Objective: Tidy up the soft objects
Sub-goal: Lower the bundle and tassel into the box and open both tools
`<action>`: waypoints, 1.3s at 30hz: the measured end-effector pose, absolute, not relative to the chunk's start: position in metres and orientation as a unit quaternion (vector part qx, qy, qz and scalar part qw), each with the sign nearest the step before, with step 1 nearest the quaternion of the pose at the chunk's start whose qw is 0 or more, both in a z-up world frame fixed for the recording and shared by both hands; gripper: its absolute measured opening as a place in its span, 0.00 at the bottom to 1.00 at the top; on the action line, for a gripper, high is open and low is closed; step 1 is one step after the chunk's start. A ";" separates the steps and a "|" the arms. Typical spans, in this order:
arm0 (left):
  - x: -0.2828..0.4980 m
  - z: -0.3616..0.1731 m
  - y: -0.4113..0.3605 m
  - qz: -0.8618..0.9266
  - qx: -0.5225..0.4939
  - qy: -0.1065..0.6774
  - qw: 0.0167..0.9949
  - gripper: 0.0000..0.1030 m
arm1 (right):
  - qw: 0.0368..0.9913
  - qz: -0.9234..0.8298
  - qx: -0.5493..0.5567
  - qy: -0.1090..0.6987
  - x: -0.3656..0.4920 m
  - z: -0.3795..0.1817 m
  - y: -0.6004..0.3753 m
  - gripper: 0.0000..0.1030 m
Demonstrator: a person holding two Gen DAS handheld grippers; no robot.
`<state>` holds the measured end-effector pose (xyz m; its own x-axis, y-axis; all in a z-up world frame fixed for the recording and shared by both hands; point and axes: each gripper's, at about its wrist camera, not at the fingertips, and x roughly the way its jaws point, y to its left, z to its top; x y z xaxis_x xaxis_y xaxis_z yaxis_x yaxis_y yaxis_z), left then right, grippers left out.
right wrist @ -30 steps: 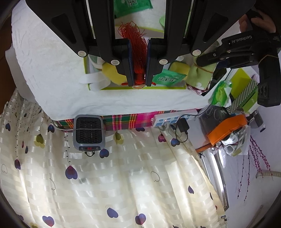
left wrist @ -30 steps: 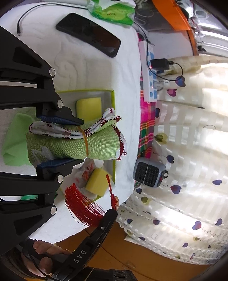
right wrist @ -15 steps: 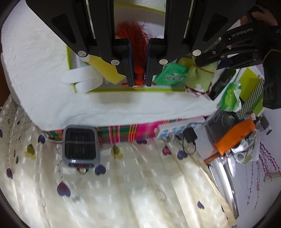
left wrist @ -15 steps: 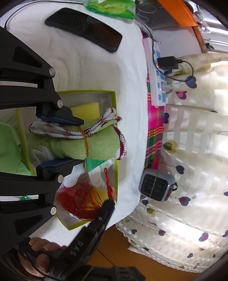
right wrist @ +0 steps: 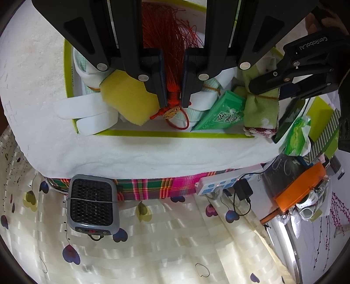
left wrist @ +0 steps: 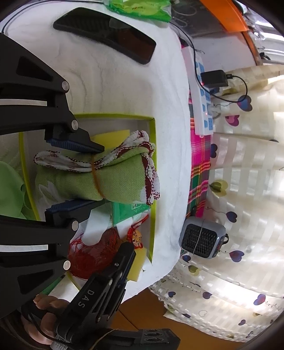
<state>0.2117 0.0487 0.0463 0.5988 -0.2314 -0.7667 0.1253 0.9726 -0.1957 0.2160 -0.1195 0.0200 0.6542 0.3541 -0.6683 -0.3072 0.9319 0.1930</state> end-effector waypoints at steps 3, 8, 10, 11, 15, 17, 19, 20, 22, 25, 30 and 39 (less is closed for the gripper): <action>0.211 0.046 0.049 -0.097 -0.058 0.435 0.893 0.37 | 0.910 0.180 0.020 0.372 0.214 0.019 -0.117 0.13; 0.207 0.046 0.051 -0.090 -0.057 0.436 0.893 0.39 | 0.911 0.177 0.011 0.372 0.213 0.019 -0.115 0.13; 0.206 0.046 0.053 -0.086 -0.058 0.435 0.894 0.41 | 0.911 0.177 0.012 0.373 0.213 0.019 -0.116 0.13; 0.205 0.046 0.053 -0.083 -0.058 0.434 0.895 0.42 | 0.911 0.176 0.013 0.373 0.213 0.019 -0.116 0.13; 0.205 0.047 0.053 -0.077 -0.051 0.433 0.897 0.45 | 0.910 0.177 0.012 0.374 0.212 0.019 -0.115 0.14; 0.204 0.047 0.053 -0.076 -0.051 0.433 0.897 0.47 | 0.911 0.177 0.012 0.373 0.212 0.019 -0.115 0.15; 0.204 0.047 0.054 -0.072 -0.052 0.432 0.898 0.49 | 0.911 0.177 0.012 0.372 0.211 0.020 -0.115 0.17; 0.204 0.047 0.055 -0.070 -0.054 0.431 0.898 0.50 | 0.912 0.176 0.011 0.371 0.211 0.020 -0.114 0.21; 0.202 0.048 0.057 -0.067 -0.055 0.428 0.899 0.50 | 0.913 0.177 0.010 0.368 0.209 0.020 -0.114 0.31; 0.201 0.048 0.057 -0.064 -0.054 0.428 0.900 0.51 | 0.914 0.180 0.009 0.363 0.205 0.023 -0.111 0.44; 0.197 0.051 0.057 -0.061 -0.051 0.423 0.903 0.51 | 0.918 0.173 -0.004 0.358 0.201 0.026 -0.108 0.47; 0.187 0.055 0.054 -0.058 -0.044 0.420 0.905 0.52 | 0.922 0.162 -0.003 0.353 0.192 0.028 -0.113 0.48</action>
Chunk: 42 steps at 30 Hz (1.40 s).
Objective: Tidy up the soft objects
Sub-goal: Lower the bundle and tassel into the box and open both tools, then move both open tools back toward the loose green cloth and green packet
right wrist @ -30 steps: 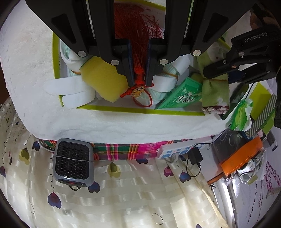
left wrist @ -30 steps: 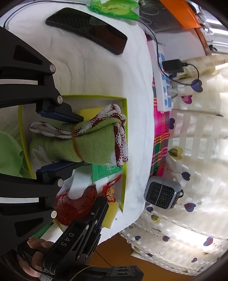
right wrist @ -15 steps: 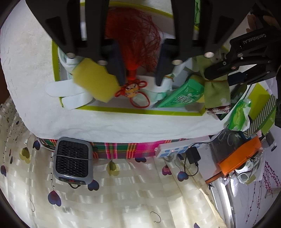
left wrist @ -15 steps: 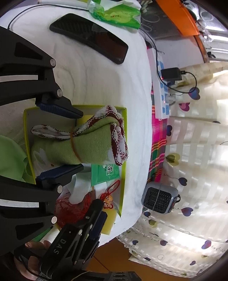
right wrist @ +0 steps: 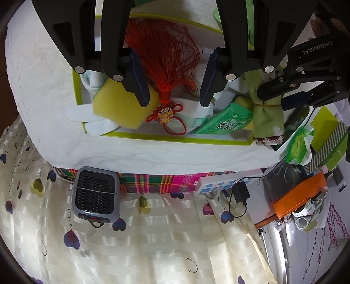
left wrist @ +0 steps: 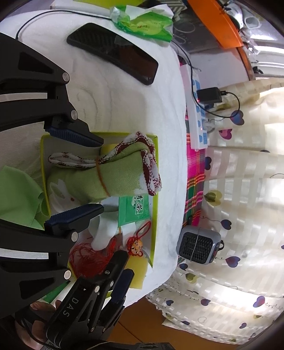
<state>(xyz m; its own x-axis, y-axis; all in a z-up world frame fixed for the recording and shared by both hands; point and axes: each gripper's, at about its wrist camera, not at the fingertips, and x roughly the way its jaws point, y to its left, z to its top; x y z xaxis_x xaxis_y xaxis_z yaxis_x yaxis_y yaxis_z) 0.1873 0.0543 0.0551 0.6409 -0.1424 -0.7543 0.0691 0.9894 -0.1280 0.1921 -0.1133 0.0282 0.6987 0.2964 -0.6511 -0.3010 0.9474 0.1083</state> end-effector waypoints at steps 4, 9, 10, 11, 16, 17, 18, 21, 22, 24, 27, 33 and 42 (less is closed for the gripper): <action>0.180 0.056 0.052 -0.057 -0.043 0.418 0.906 0.53 | 0.923 0.159 -0.001 0.351 0.186 0.029 -0.116 0.51; 0.173 0.058 0.051 -0.055 -0.043 0.413 0.908 0.53 | 0.925 0.153 -0.001 0.349 0.180 0.031 -0.120 0.51; 0.172 0.059 0.051 -0.055 -0.043 0.413 0.908 0.53 | 0.925 0.153 0.000 0.347 0.178 0.032 -0.121 0.51; 0.170 0.059 0.050 -0.054 -0.042 0.411 0.909 0.53 | 0.926 0.152 0.001 0.347 0.177 0.032 -0.121 0.51; 0.159 0.063 0.049 -0.049 -0.039 0.403 0.913 0.53 | 0.928 0.148 0.005 0.342 0.170 0.035 -0.125 0.52; 0.158 0.064 0.049 -0.049 -0.040 0.402 0.913 0.53 | 0.928 0.147 0.006 0.341 0.170 0.035 -0.126 0.52; 0.156 0.064 0.049 -0.049 -0.040 0.403 0.913 0.53 | 0.928 0.147 0.007 0.341 0.168 0.035 -0.127 0.52; 0.150 0.067 0.045 -0.041 -0.024 0.394 0.918 0.53 | 0.929 0.145 0.010 0.340 0.164 0.036 -0.129 0.52; 0.147 0.069 0.044 -0.039 -0.018 0.391 0.919 0.53 | 0.930 0.145 0.010 0.339 0.162 0.036 -0.130 0.52; 0.144 0.070 0.043 -0.048 -0.024 0.392 0.918 0.53 | 0.930 0.144 0.013 0.338 0.159 0.036 -0.132 0.52; 0.140 0.071 0.042 -0.047 -0.024 0.391 0.919 0.53 | 0.931 0.141 0.019 0.337 0.154 0.036 -0.136 0.52; 0.131 0.071 0.040 -0.048 -0.027 0.393 0.918 0.53 | 0.932 0.135 0.024 0.334 0.144 0.036 -0.144 0.52; 0.111 0.072 0.046 -0.065 -0.040 0.392 0.917 0.53 | 0.933 0.142 0.041 0.329 0.121 0.039 -0.167 0.52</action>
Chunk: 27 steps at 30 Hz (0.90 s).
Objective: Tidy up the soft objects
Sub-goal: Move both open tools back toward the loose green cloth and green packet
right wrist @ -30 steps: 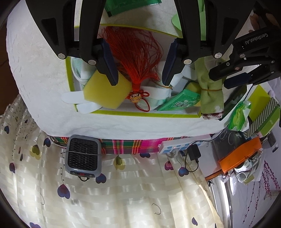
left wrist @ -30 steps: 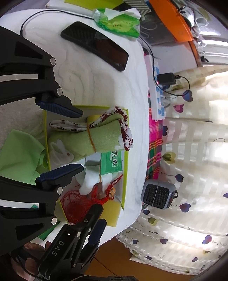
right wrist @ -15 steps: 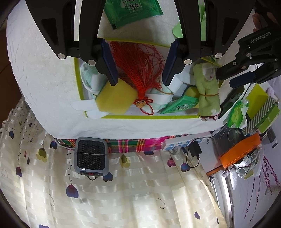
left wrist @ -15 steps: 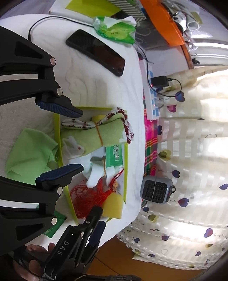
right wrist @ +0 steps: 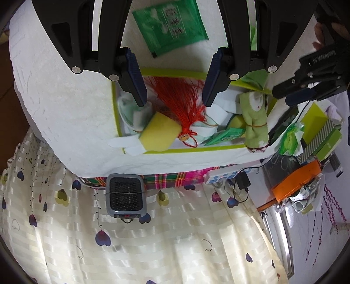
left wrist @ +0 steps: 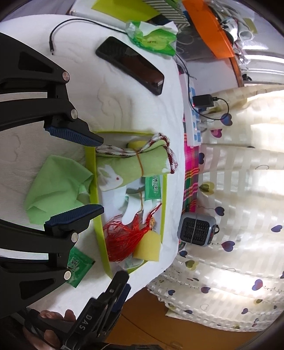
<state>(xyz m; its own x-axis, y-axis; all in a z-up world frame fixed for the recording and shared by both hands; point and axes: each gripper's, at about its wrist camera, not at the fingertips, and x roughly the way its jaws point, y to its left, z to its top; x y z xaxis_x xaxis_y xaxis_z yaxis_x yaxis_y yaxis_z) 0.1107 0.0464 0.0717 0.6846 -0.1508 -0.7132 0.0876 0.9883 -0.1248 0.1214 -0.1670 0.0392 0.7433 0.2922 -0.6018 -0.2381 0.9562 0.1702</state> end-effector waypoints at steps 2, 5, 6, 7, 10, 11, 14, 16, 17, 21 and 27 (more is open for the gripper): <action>0.107 0.070 0.049 -0.070 -0.048 0.393 0.915 0.53 | 0.932 0.144 0.045 0.330 0.116 0.039 -0.173 0.52; 0.101 0.065 0.052 -0.081 -0.054 0.398 0.912 0.53 | 0.931 0.144 0.045 0.333 0.104 0.037 -0.184 0.61; 0.099 0.062 0.052 -0.085 -0.055 0.401 0.910 0.53 | 0.929 0.145 0.046 0.336 0.102 0.035 -0.186 0.64; 0.098 0.060 0.053 -0.088 -0.058 0.404 0.909 0.53 | 0.928 0.149 0.049 0.338 0.099 0.034 -0.188 0.64; 0.096 0.055 0.058 -0.101 -0.077 0.412 0.902 0.53 | 0.921 0.159 0.055 0.350 0.091 0.025 -0.192 0.64; 0.096 0.054 0.059 -0.106 -0.084 0.412 0.901 0.53 | 0.919 0.159 0.054 0.357 0.089 0.020 -0.192 0.64; 0.093 0.047 0.067 -0.110 -0.103 0.422 0.894 0.53 | 0.915 0.157 0.050 0.368 0.083 0.010 -0.193 0.64; 0.093 0.042 0.071 -0.101 -0.107 0.426 0.893 0.53 | 0.914 0.159 0.054 0.370 0.080 0.006 -0.194 0.64; 0.093 0.041 0.073 -0.100 -0.110 0.427 0.892 0.53 | 0.913 0.162 0.059 0.370 0.079 0.004 -0.195 0.64; 0.091 0.032 0.079 -0.101 -0.124 0.435 0.886 0.53 | 0.907 0.168 0.064 0.381 0.079 -0.005 -0.191 0.65; 0.093 0.027 0.085 -0.101 -0.133 0.438 0.883 0.53 | 0.898 0.174 0.045 0.401 0.080 -0.017 -0.180 0.68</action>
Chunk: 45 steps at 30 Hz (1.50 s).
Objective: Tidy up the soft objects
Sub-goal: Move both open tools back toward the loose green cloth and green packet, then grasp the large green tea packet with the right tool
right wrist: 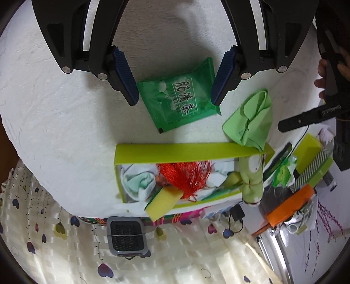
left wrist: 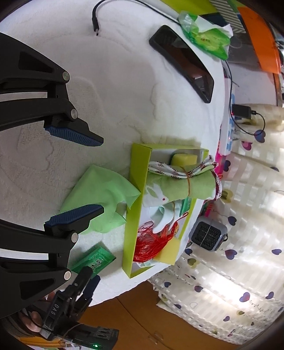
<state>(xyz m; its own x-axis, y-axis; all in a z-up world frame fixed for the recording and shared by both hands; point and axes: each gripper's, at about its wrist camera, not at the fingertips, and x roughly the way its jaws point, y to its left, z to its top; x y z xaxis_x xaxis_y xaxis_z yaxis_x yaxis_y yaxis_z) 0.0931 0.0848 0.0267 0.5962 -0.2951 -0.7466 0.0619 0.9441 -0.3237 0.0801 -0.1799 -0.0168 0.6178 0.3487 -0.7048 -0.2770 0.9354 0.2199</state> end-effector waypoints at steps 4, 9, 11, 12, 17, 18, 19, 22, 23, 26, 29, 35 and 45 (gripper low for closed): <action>0.094 0.026 0.085 -0.102 -0.133 0.440 0.882 0.53 | 0.895 0.176 0.035 0.409 0.080 -0.021 -0.174 0.69; 0.097 0.019 0.086 -0.107 -0.137 0.446 0.878 0.53 | 0.896 0.171 -0.015 0.410 0.077 -0.024 -0.160 0.76; 0.098 0.017 0.085 -0.109 -0.135 0.449 0.877 0.53 | 0.896 0.166 -0.029 0.410 0.076 -0.026 -0.155 0.77; 0.099 0.017 0.083 -0.109 -0.134 0.450 0.876 0.53 | 0.897 0.163 -0.032 0.410 0.076 -0.026 -0.154 0.77; 0.103 0.015 0.078 -0.111 -0.125 0.454 0.875 0.53 | 0.898 0.159 -0.018 0.411 0.078 -0.025 -0.157 0.77; 0.104 0.015 0.076 -0.112 -0.123 0.456 0.874 0.53 | 0.898 0.160 -0.013 0.410 0.078 -0.025 -0.158 0.77; 0.105 0.014 0.074 -0.113 -0.120 0.457 0.874 0.53 | 0.898 0.161 -0.008 0.410 0.079 -0.025 -0.159 0.77; 0.106 0.013 0.065 -0.116 -0.103 0.461 0.874 0.54 | 0.898 0.161 -0.001 0.408 0.079 -0.024 -0.160 0.76; 0.107 0.013 0.061 -0.116 -0.095 0.462 0.874 0.54 | 0.899 0.158 -0.003 0.408 0.079 -0.024 -0.160 0.74; 0.108 0.013 0.052 -0.111 -0.078 0.465 0.875 0.54 | 0.901 0.151 -0.002 0.406 0.078 -0.023 -0.160 0.68; 0.110 0.013 0.049 -0.105 -0.076 0.468 0.874 0.54 | 0.902 0.149 0.008 0.404 0.079 -0.023 -0.165 0.62; 0.108 0.012 0.037 -0.108 -0.057 0.473 0.873 0.62 | 0.903 0.149 0.018 0.401 0.078 -0.022 -0.169 0.51; 0.105 0.011 0.017 -0.116 -0.033 0.476 0.871 0.65 | 0.900 0.169 0.040 0.399 0.079 -0.022 -0.172 0.28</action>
<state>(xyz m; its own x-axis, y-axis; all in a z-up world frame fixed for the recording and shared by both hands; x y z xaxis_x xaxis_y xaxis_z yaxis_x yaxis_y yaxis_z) 0.1045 0.0168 0.0111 0.5193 -0.2334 -0.8221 0.1697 0.9710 -0.1685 0.0792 -0.1722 -0.0221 0.6248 0.3364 -0.7046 -0.2729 0.9396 0.2066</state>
